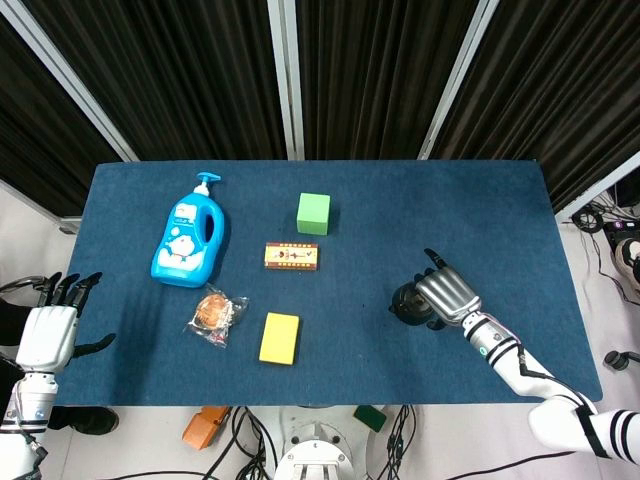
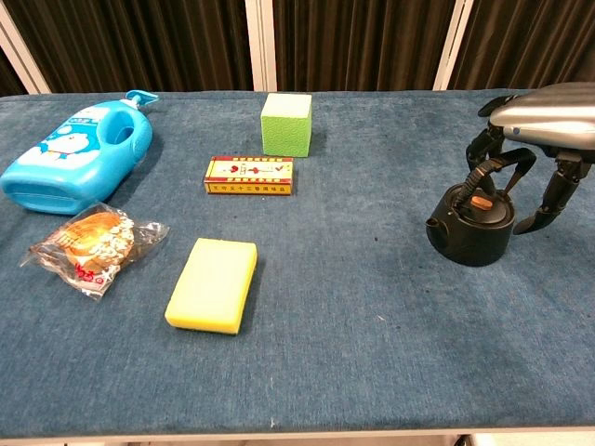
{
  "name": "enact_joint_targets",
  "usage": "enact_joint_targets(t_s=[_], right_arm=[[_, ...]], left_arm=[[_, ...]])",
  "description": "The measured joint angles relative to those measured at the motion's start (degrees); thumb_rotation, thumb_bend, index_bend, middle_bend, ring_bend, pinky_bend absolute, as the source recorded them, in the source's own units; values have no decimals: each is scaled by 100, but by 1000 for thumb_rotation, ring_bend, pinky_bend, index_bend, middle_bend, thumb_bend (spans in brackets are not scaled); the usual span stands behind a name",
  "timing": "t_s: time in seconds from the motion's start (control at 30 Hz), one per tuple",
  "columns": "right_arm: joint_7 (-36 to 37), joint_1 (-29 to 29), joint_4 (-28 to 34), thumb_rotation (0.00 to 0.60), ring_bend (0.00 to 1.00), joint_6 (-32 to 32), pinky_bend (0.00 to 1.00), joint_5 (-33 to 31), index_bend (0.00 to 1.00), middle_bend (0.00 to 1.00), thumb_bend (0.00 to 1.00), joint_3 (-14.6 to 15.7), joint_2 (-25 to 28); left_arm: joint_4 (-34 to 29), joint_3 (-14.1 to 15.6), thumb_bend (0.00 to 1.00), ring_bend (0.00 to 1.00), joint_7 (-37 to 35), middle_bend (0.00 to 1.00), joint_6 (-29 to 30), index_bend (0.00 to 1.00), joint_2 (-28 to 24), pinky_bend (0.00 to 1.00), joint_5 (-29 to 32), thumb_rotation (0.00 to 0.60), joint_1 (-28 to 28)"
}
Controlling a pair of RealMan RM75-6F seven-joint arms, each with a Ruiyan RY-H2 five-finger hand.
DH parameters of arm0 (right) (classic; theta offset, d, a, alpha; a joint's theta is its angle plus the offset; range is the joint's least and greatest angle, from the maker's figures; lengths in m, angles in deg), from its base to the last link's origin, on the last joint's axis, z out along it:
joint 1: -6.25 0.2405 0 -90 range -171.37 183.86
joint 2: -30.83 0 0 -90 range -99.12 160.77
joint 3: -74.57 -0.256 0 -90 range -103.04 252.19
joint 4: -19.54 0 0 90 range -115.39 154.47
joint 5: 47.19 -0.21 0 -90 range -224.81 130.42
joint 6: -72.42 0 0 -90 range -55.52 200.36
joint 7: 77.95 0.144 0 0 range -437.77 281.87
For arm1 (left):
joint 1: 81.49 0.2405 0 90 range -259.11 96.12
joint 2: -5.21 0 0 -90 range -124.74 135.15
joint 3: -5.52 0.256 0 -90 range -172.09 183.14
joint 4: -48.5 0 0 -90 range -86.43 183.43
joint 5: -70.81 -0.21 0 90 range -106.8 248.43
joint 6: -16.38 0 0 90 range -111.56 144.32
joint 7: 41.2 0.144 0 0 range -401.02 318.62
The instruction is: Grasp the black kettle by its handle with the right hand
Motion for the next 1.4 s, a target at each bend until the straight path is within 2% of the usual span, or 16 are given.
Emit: enact_joint_targets(t_s=[0.3, 0.83, 1.07, 1.23, 1.33, 1.4], right_arm=[[-295, 177, -112, 600, 632, 78, 0, -281, 754, 620, 0, 165, -133], [-331, 296, -200, 600, 708, 150, 0, -374, 817, 668, 0, 502, -211], [-20, 293, -253, 600, 904, 96, 13, -311, 990, 825, 0, 476, -287], [475, 257, -315, 600, 992, -69, 72, -18, 1000, 917, 0, 397, -328], [820, 238, -356, 597, 1000, -161, 111, 210, 1000, 955, 0, 356, -320], [1008, 227, -379, 571, 1000, -218, 138, 333, 1000, 974, 0, 332, -307]], left_arm=[[-12, 3, 17, 125, 2, 221, -5, 134, -13, 0, 14, 600, 11], [14, 1, 17, 125, -21, 221, -28, 134, -7, 0, 49, 600, 26], [29, -3, 17, 125, -34, 222, -27, 134, -4, 0, 43, 600, 23], [35, -1, 17, 125, -46, 221, -18, 134, -10, 0, 43, 600, 34], [33, 0, 17, 125, -45, 221, -12, 134, -10, 0, 38, 600, 37], [26, 3, 17, 125, -42, 221, -12, 134, -17, 0, 31, 600, 37]])
